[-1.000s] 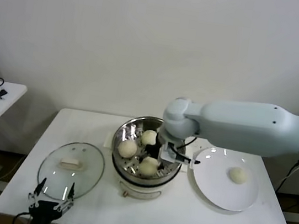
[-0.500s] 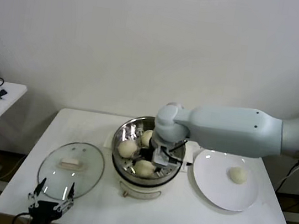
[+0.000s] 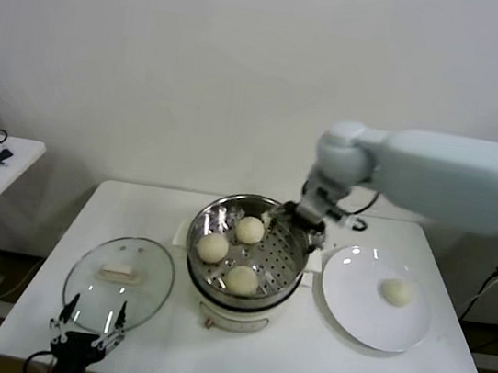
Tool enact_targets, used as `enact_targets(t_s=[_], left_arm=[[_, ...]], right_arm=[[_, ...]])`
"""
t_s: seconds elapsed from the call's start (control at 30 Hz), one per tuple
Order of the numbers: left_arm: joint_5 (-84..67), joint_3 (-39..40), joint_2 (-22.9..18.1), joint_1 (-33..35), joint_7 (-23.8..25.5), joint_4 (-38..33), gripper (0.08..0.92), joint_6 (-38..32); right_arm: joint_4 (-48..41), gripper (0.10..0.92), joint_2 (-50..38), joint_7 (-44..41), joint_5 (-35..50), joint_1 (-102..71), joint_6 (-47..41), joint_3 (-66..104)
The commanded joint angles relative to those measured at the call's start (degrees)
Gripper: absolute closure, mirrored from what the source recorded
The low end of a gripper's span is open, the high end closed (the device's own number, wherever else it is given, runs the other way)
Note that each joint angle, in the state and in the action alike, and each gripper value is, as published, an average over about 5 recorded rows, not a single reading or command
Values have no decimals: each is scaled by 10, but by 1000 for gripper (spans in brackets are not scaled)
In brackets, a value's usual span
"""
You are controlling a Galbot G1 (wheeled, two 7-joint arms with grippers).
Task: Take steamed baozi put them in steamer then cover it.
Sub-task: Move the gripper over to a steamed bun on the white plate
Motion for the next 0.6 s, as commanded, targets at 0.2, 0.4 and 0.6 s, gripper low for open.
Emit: enact_targets(t_s=[0.2,0.4,0.6], left_arm=[[-2,2,2,-7,1,3,177,1],[-1,4,1,-10,2,8,177,3],[3,2,-2,-8,2,14,177,4]], right_arm=[[-127,203,-251,-16,20,-64,-123,-31],[-248,203,-233,-19,-91,-269,-96,154],[-318,203,-186,-19,-121,-375,-82,255]])
